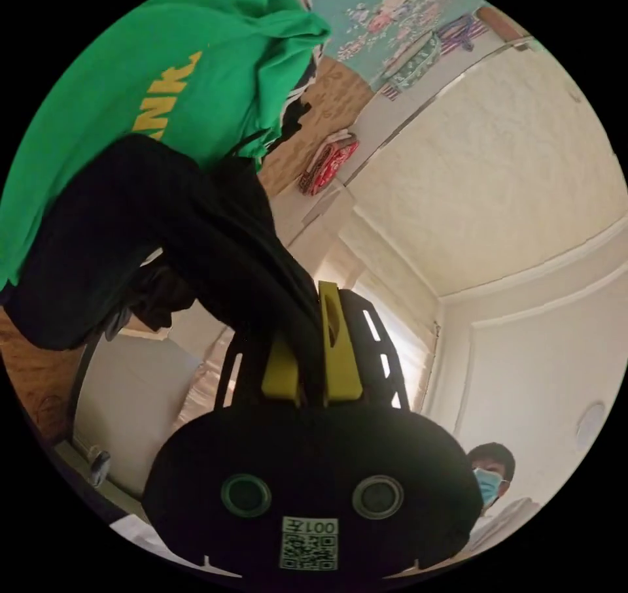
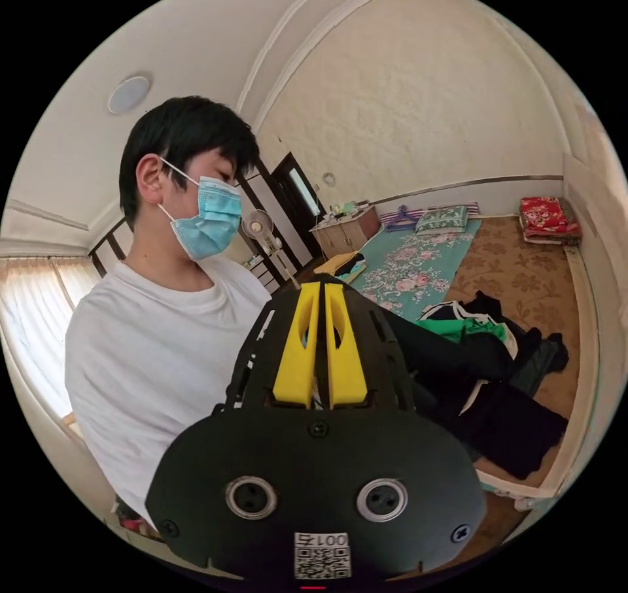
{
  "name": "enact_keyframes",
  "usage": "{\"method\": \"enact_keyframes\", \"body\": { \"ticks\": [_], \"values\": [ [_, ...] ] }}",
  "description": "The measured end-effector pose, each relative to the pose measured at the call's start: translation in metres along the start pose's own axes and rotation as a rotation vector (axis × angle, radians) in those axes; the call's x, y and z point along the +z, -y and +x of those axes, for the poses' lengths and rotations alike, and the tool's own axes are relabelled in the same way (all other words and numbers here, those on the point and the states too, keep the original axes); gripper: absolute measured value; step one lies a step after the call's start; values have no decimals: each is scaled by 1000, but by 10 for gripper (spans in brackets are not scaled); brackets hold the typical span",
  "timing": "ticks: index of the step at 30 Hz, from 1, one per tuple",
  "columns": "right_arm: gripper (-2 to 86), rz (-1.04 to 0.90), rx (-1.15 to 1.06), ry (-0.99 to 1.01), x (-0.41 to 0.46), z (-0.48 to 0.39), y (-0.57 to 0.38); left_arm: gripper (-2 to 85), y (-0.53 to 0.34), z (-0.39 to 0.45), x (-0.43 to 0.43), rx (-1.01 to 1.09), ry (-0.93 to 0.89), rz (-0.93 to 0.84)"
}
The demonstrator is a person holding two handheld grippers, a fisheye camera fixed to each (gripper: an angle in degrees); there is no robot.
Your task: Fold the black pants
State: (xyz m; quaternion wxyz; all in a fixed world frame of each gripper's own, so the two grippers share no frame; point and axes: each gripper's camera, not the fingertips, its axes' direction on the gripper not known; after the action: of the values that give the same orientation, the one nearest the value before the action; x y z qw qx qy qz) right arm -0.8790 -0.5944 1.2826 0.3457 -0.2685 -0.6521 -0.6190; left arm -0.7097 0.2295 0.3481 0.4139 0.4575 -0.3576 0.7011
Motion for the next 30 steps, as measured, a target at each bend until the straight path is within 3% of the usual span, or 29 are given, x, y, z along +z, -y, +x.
{"method": "enact_keyframes", "body": {
  "ticks": [4, 8, 11, 15, 23, 27, 30],
  "values": [
    [7, 110, 79, -20, -44, 4, -15, -6, -35, 75, -23, 130, -12, -41],
    [8, 133, 111, -50, -58, 2, -18, -9, -100, 187, -77, 445, -3, -81],
    [9, 87, 100, -25, -37, -1, 1, -9, -156, 253, -136, 617, 86, -5],
    [10, 23, 118, 193, 22, 4, 45, -8, -233, 309, -238, 776, 218, 205],
    [9, -202, 195, 369, 220, -37, 131, 0, -267, 321, -436, 706, 278, 448],
    [8, -200, 265, 364, 329, -35, 187, -1, -193, 338, -474, 504, 337, 367],
    [8, -97, 233, 326, 367, -32, 265, -6, -159, 400, -450, 574, 350, 240]
  ]
}}
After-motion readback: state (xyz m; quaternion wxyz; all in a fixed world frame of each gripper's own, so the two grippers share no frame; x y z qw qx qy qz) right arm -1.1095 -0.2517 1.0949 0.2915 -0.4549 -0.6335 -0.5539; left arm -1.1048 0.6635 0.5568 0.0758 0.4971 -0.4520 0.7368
